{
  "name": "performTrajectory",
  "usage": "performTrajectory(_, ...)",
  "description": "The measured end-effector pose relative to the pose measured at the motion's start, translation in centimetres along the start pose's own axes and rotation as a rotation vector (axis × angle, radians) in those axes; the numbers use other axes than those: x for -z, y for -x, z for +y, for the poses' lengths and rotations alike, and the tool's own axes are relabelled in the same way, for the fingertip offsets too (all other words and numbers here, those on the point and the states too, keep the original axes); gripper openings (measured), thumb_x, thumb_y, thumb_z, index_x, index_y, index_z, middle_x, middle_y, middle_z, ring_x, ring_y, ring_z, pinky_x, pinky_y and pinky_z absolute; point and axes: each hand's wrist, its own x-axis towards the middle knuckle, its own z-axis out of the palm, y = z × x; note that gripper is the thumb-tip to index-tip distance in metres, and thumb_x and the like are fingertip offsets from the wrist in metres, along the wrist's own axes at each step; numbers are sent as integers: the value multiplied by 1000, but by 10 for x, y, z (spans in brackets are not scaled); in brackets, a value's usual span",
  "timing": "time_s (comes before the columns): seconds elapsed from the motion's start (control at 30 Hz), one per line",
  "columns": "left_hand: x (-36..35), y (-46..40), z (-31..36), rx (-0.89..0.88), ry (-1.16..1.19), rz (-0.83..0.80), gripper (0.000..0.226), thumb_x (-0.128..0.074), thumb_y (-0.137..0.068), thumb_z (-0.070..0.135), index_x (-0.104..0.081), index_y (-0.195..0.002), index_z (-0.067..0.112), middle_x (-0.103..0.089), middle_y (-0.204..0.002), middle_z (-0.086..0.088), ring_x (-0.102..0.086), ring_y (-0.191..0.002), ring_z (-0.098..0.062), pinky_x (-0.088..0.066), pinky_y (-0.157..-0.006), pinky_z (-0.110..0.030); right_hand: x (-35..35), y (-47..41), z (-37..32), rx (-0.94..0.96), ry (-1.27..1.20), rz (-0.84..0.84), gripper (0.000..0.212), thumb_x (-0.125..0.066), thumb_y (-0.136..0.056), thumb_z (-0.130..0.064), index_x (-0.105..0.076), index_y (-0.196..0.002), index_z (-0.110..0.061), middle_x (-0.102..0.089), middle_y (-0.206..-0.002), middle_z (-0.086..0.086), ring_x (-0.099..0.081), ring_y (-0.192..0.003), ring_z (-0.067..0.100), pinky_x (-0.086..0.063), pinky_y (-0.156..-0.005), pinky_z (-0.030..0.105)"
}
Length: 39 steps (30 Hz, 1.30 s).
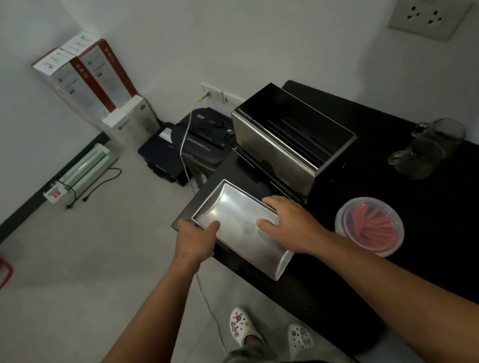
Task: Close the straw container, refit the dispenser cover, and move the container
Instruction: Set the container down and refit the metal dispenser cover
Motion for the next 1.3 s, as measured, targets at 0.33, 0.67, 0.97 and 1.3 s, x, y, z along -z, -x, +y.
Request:
performTrajectory(0.33,-13,-10,6,15,225,-73,41,-49,-97,-2,-49,-133,18,-75,-106,-18,-77,-85,-31,-62,-54,-31,-21,-23,2,-106,-12,-48,72,-63,-98,-47,-43,-155,-6,-44,-161,9,-43,-145,27,-38,-117,44)
performTrajectory(0.67,17,-8,40,-180,281,31,48,-47,-105,4,-45,-150,21,-63,-66,-9,-64,-47,-15,-59,-51,-33,0,-20,-26,-23,7,-68,79,-64,-96,-52,-36,-161,-17,-17,-174,7,-13,-160,27,-20,-126,43)
performTrajectory(0.97,53,11,93,-382,358,127,41,-50,-102,2,-55,-136,26,-74,-82,-16,-72,-63,-32,-61,-48,-31,17,21,-57,156,89,-104,102,-43,-75,-94,-27,-161,-42,14,-174,-13,33,-154,19,9,-124,52)
performTrajectory(1.3,64,5,142,-480,255,163,20,-58,-98,10,-70,-106,24,-74,-89,-13,-69,-51,-23,-64,-58,-44,18,9,-67,472,59,233,44,-54,-105,-14,-54,-149,-6,-64,-144,11,-59,-134,20,-45,-111,33)
